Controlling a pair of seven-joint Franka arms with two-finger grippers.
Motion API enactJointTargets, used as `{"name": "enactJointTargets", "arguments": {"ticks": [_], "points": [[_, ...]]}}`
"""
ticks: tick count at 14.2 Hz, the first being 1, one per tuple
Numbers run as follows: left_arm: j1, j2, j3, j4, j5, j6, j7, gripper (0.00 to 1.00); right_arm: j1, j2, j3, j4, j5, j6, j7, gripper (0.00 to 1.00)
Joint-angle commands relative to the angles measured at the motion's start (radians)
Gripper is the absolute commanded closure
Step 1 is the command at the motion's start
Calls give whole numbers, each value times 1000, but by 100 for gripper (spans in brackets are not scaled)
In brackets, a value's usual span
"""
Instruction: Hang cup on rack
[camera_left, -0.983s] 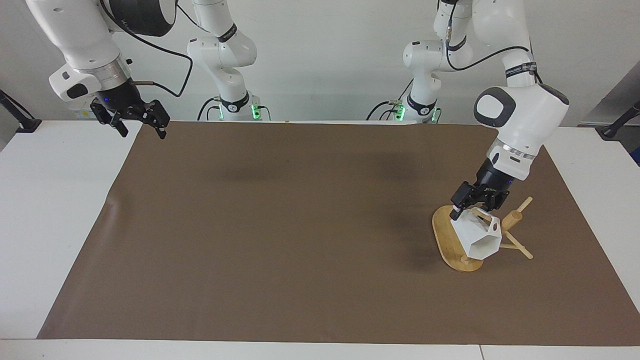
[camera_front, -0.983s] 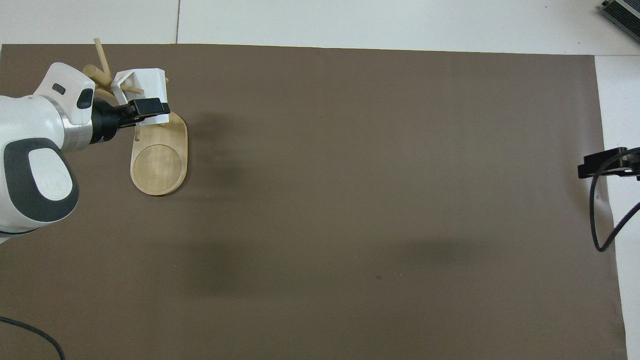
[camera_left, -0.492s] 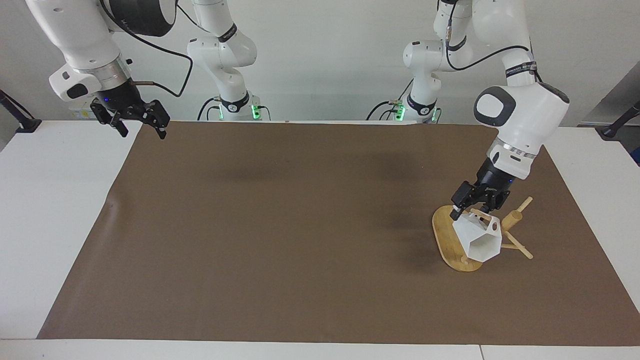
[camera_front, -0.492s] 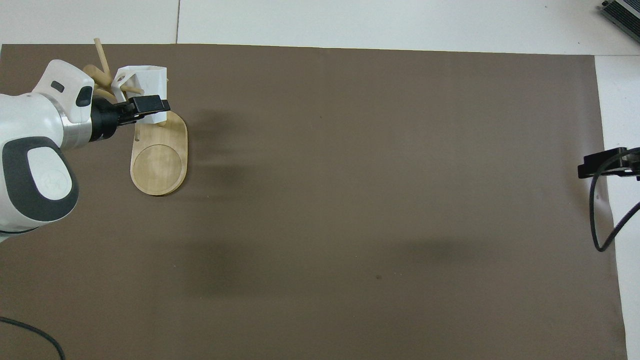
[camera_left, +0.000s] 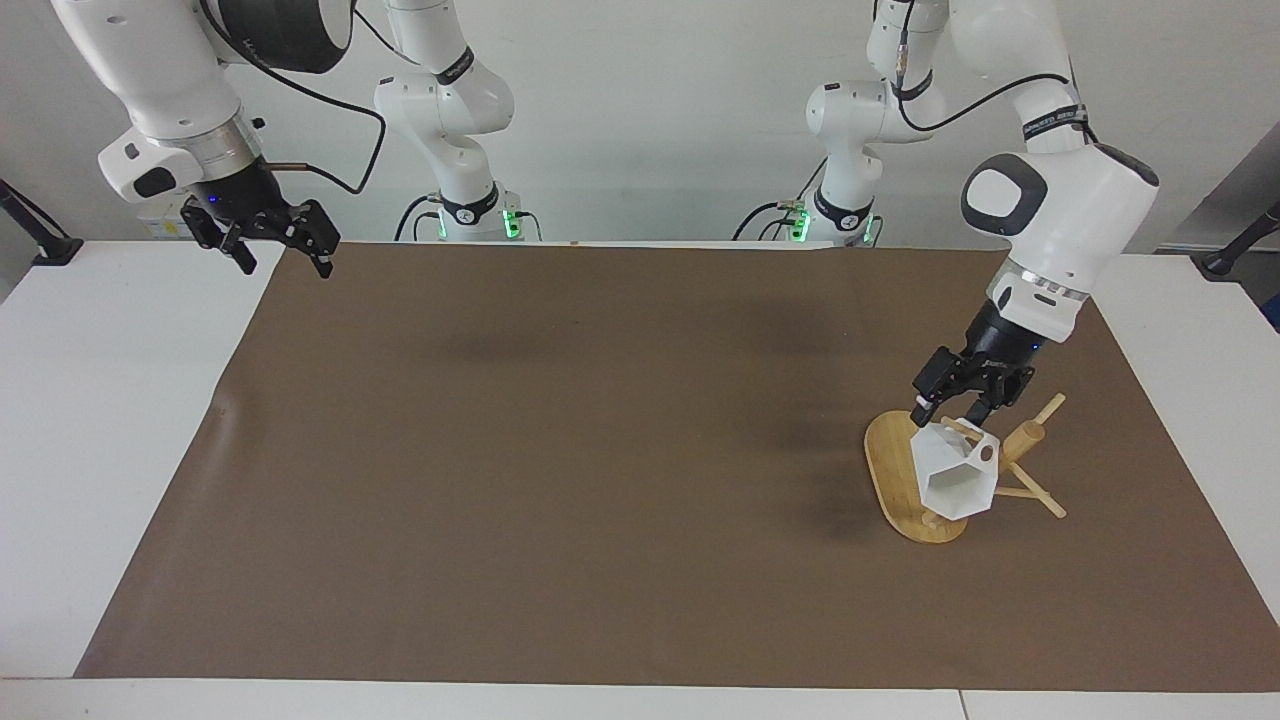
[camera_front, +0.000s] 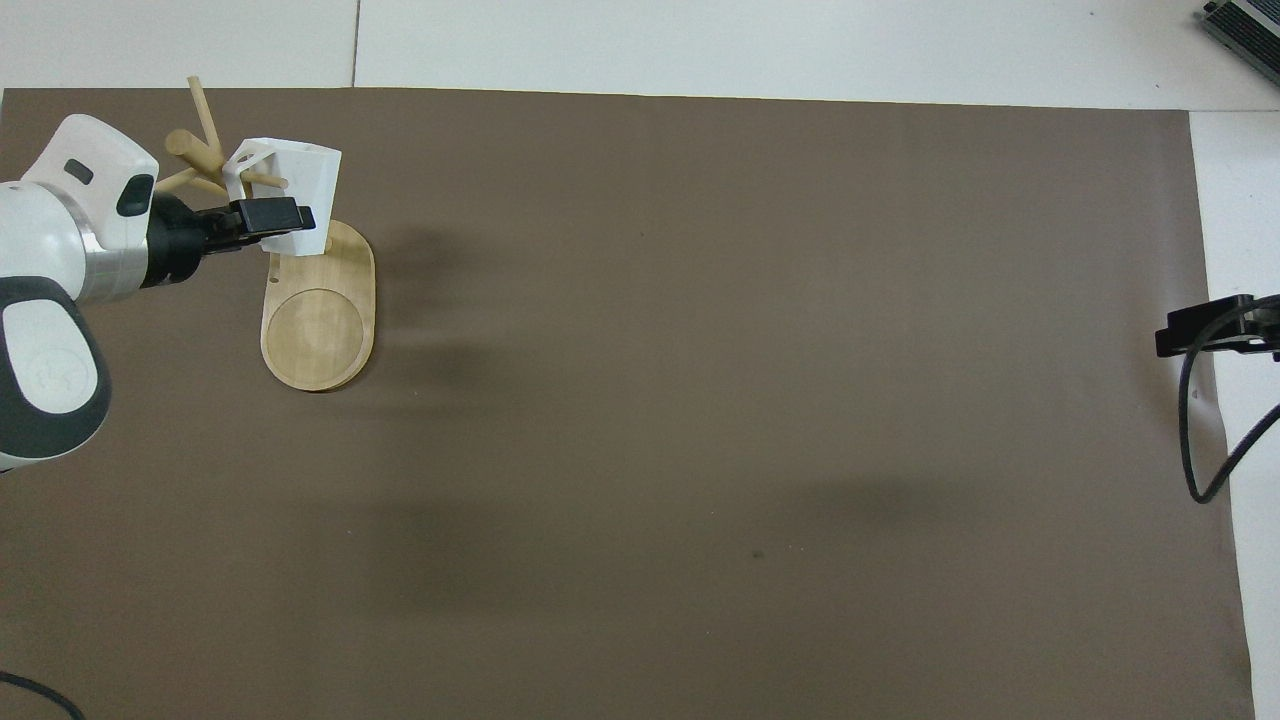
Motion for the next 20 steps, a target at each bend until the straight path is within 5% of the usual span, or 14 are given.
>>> {"name": "enactJointTargets", "arguments": {"ticks": [1,4,7,14,20], "points": [[19,-65,-4,-2,116,-86,4,0,-2,-4,2,-9,2,5,-12,0],[19,-91,-4,33,265,-164,4,0,-2,-4,2,-9,2,4,-12,0],[22,-68,-7,206,406,-397,30,0,-2,-4,2,-9,2,5,-12,0],[24,19,-3,550,407,-826,136,0,-2,-4,2,-9,2,5,-12,0],[48,-105,-1,431,399,-919,153,0,-2,-4,2,-9,2,5,-12,0]]}}
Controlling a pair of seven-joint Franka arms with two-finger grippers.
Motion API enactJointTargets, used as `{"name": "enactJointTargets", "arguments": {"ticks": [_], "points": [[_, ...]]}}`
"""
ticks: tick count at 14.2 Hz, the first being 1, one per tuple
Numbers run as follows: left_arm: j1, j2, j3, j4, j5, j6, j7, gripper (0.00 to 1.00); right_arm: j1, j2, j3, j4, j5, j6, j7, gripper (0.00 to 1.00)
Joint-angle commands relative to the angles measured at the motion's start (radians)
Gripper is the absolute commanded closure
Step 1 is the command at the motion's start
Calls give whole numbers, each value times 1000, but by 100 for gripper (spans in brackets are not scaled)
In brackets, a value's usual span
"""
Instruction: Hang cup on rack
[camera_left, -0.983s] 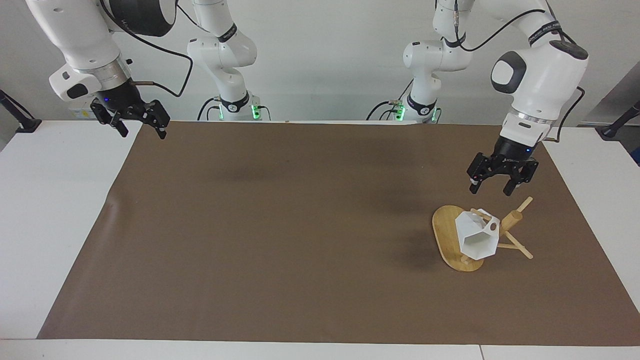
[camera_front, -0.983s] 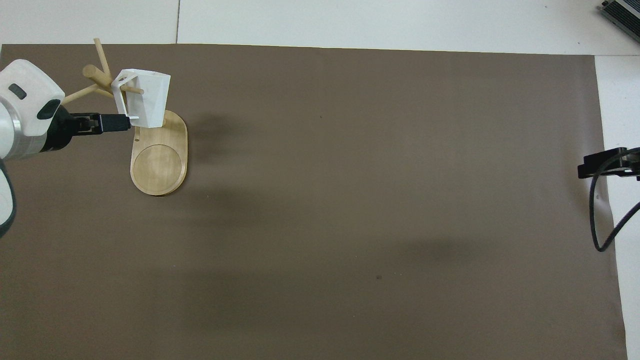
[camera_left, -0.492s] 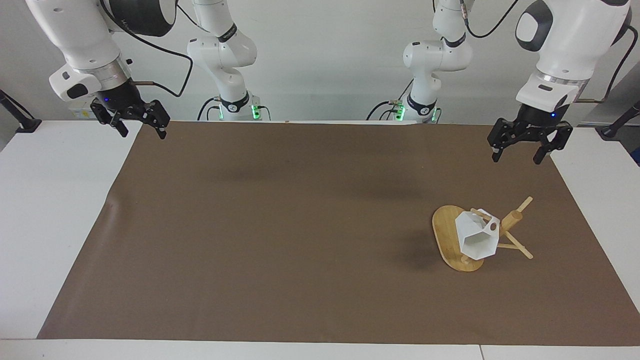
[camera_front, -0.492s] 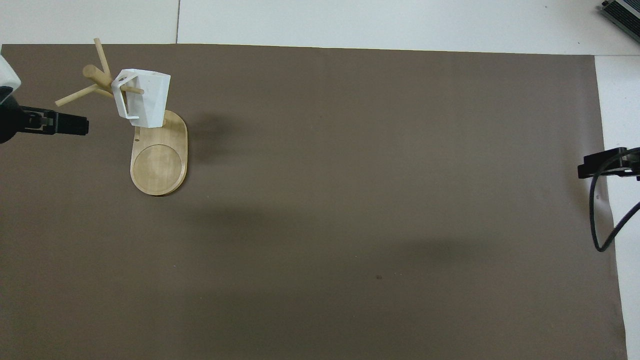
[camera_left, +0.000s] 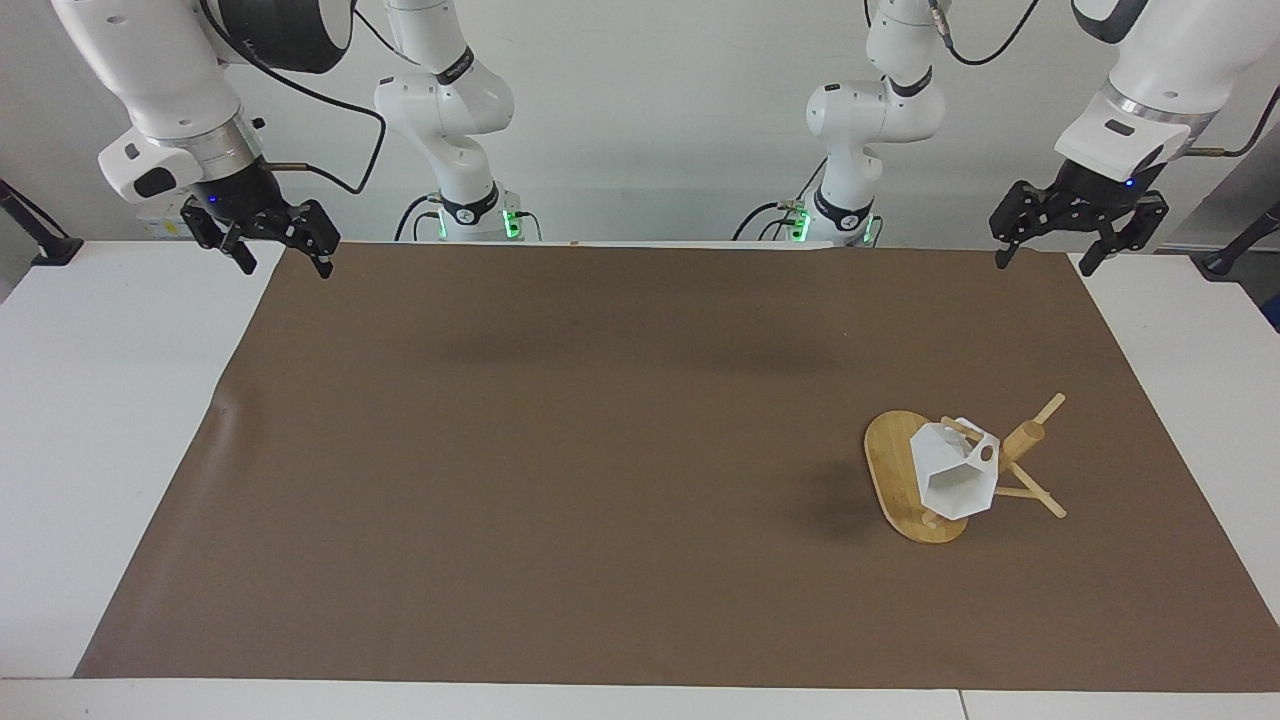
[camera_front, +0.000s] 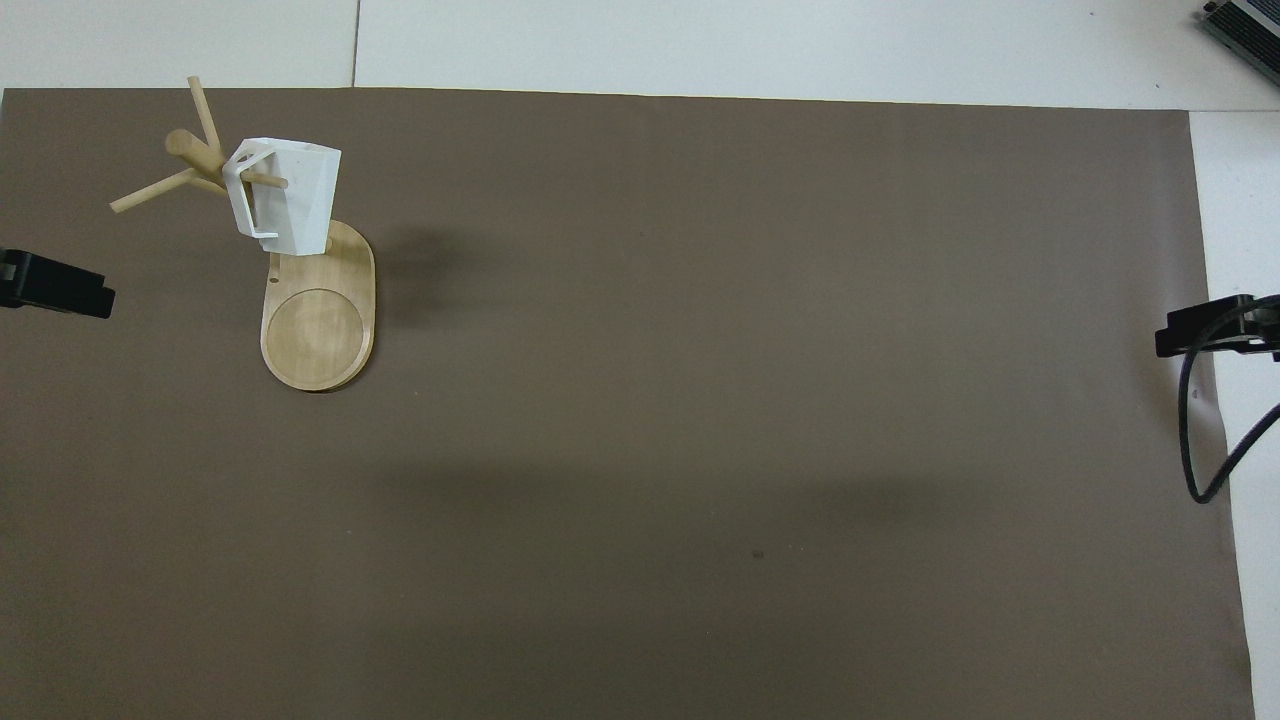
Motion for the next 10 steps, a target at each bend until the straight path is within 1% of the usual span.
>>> {"name": "enactJointTargets", "arguments": {"ticks": [1,3,10], "points": [[20,-53,-8,-69,6,-10,16,0,-2,-4,2,-9,2,4,-12,0],[47,-58,-8,-86,5,18,14,0,-2,-4,2,-9,2,4,-12,0],[46,-69,-11,-110,3,24,-39,0,-2,-4,2,-9,2,4,-12,0]]}}
